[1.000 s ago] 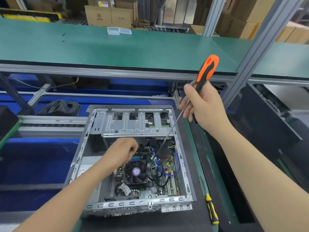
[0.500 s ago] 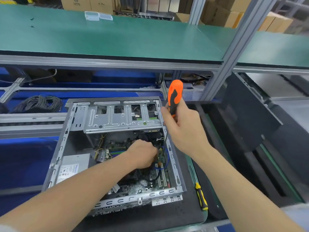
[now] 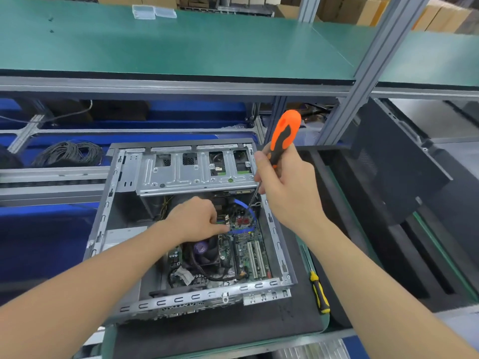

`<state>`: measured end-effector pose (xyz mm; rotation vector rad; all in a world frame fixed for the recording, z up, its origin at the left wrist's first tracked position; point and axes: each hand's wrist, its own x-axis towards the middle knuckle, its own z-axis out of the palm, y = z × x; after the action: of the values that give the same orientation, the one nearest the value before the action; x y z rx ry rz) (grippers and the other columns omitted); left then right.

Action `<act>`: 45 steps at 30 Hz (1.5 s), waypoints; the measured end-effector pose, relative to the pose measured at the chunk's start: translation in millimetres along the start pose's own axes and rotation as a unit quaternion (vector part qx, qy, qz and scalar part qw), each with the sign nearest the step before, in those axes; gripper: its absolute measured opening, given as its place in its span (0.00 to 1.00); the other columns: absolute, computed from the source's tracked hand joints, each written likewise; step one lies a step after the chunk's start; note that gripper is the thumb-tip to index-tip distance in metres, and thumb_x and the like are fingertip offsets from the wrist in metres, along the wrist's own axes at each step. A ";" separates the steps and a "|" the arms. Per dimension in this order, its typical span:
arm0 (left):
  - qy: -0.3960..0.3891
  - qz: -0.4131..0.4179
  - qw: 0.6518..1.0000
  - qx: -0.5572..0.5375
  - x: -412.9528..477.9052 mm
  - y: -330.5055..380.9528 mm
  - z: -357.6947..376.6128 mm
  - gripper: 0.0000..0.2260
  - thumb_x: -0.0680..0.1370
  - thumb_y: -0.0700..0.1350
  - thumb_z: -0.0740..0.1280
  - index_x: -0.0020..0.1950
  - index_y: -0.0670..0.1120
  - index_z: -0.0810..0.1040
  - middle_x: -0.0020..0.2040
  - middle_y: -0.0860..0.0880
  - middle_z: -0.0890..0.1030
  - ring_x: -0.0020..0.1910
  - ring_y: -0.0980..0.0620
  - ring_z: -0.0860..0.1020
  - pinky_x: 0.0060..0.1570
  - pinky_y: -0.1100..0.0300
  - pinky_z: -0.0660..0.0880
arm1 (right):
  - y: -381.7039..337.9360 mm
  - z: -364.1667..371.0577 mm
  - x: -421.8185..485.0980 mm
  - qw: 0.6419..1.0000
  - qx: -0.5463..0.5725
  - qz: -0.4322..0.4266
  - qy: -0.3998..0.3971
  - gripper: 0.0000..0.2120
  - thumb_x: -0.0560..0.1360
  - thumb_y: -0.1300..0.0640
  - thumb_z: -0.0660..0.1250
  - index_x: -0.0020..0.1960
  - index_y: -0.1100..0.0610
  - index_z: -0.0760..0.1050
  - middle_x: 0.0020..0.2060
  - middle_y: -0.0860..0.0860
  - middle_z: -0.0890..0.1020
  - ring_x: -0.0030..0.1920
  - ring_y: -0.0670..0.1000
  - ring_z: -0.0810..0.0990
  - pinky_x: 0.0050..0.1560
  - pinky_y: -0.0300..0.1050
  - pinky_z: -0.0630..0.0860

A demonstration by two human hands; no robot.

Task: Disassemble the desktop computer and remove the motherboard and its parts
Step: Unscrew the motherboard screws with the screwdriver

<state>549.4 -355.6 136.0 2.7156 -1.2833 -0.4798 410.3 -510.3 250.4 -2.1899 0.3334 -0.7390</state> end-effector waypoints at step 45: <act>-0.125 -0.173 0.955 -0.204 -23.7 -34.6 -41.8 0.17 0.81 0.48 0.62 0.34 0.47 0.64 0.28 0.50 0.64 0.27 0.49 0.60 0.34 0.55 0.56 | 31.4 28.9 -8.8 0.998 0.050 0.030 0.039 0.04 0.84 0.48 0.62 0.52 0.47 0.70 0.33 0.53 0.81 0.31 0.56 0.80 0.36 0.55 0.75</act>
<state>574.3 -317.2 173.5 2.5711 -0.6400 -1.0243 420.9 -509.6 208.1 -2.0527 0.3922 -0.7924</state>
